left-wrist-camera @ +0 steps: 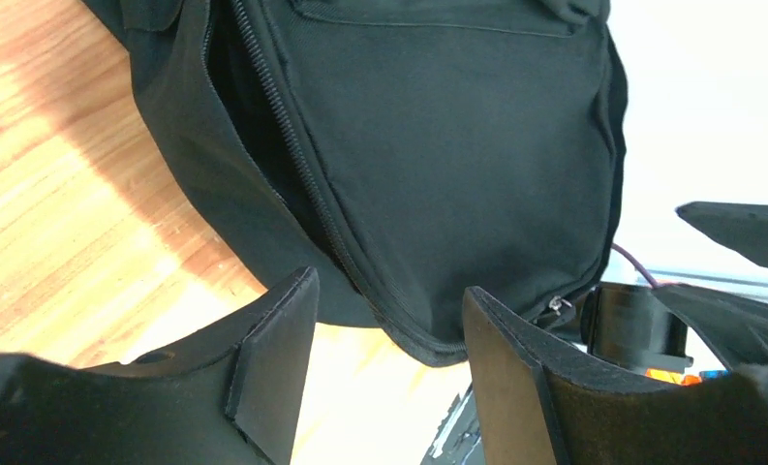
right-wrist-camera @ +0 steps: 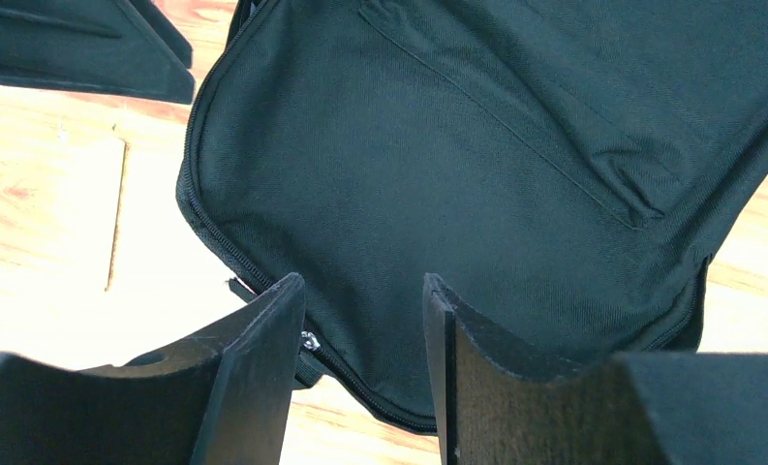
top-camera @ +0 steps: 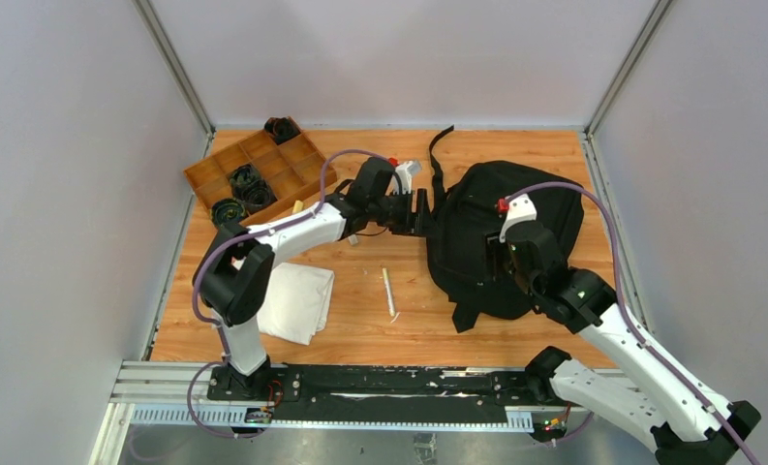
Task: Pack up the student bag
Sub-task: Zip the student bag at the center of the board, then adjust the student bag at the center of the board.
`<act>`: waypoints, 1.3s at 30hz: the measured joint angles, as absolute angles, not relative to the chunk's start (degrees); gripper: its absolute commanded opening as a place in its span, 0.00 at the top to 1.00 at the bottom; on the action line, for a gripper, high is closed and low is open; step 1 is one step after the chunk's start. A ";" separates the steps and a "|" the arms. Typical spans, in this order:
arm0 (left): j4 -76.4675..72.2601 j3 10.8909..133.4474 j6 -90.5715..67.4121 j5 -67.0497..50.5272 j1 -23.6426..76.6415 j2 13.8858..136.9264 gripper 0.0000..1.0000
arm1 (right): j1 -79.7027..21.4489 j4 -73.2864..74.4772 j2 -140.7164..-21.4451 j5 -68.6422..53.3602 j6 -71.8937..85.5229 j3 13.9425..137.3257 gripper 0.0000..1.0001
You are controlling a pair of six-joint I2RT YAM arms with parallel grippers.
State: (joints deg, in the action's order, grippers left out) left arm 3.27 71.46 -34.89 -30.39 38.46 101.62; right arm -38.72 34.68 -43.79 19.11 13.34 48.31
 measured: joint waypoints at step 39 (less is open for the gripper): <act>-81.65 64.86 -86.17 -45.89 37.23 124.18 0.30 | -32.03 35.75 -39.53 12.43 15.51 44.71 0.49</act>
